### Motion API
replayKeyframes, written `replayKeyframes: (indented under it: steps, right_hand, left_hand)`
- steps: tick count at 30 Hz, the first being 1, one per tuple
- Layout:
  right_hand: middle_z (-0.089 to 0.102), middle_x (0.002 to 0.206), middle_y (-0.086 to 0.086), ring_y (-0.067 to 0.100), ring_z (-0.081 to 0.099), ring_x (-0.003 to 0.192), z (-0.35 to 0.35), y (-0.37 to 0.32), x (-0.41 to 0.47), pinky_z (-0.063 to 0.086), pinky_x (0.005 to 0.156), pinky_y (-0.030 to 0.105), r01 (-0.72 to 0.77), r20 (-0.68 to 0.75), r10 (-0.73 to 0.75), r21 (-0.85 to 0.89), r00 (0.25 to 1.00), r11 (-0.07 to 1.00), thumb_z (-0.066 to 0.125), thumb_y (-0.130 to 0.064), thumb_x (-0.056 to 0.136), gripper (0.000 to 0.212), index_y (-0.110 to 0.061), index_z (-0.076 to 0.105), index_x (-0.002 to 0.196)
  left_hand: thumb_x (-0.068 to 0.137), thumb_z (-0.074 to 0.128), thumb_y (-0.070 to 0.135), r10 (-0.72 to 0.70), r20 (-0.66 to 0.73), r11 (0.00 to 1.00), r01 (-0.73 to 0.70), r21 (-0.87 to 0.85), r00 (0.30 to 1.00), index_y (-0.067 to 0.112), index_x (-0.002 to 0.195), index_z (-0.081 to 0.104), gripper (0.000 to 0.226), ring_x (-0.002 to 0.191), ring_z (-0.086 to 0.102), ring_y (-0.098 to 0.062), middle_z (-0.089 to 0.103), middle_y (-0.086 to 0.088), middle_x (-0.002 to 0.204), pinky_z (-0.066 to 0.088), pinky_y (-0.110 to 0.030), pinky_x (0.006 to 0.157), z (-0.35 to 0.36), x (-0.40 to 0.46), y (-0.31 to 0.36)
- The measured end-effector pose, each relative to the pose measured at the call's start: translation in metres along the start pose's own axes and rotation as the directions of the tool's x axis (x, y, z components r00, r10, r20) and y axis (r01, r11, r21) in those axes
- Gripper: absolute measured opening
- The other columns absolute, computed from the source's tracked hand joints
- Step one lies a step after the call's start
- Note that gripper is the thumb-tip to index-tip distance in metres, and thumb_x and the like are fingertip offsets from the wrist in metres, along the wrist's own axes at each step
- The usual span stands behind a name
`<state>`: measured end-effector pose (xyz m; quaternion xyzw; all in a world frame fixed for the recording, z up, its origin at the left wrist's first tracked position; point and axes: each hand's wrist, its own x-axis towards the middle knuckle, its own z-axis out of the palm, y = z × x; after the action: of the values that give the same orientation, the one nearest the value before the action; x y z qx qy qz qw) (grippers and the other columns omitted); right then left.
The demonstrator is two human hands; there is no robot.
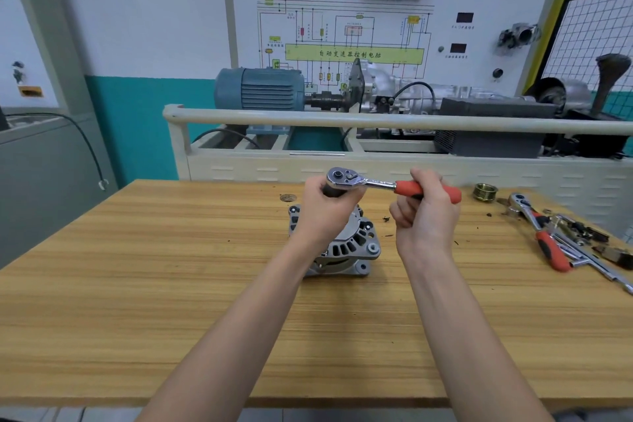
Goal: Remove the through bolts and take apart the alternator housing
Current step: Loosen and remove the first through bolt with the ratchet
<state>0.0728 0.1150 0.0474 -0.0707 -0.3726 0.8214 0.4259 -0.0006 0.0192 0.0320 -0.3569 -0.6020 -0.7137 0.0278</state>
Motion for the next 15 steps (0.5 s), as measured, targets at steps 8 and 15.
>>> replayKeyframes:
  steps: [8, 15]
  right_hand:
    - [0.026, 0.04, -0.006, 0.008, 0.016, 0.034, 0.018, -0.015, 0.027, 0.014, 0.035, 0.019, -0.177, 0.138, 0.198, -0.153, 0.97, 0.972, 0.053, -0.004, 0.085, 0.048, -0.023, 0.035, 0.046]
    - [0.032, 0.043, -0.007, 0.008, 0.027, 0.034, 0.004, 0.011, -0.025, 0.023, 0.035, 0.019, 0.07, -0.099, -0.065, 0.045, 0.993, 0.997, 0.055, -0.002, 0.088, 0.035, -0.017, 0.035, 0.063]
  left_hand:
    - [0.078, 0.069, 0.014, -0.08, 0.325, 0.996, 0.059, 0.074, 0.942, 0.019, 0.055, 0.047, 0.032, 0.043, 0.034, -0.012, 0.039, 0.005, 0.047, 0.029, -0.023, 0.044, -0.021, 0.005, 0.008]
    - [0.084, 0.058, -0.003, -0.146, 0.034, 0.989, 0.145, 0.043, 0.989, 0.02, 0.055, 0.041, 0.041, 0.039, 0.027, -0.006, 0.036, 0.012, 0.042, 0.024, -0.02, 0.042, -0.006, 0.008, 0.006]
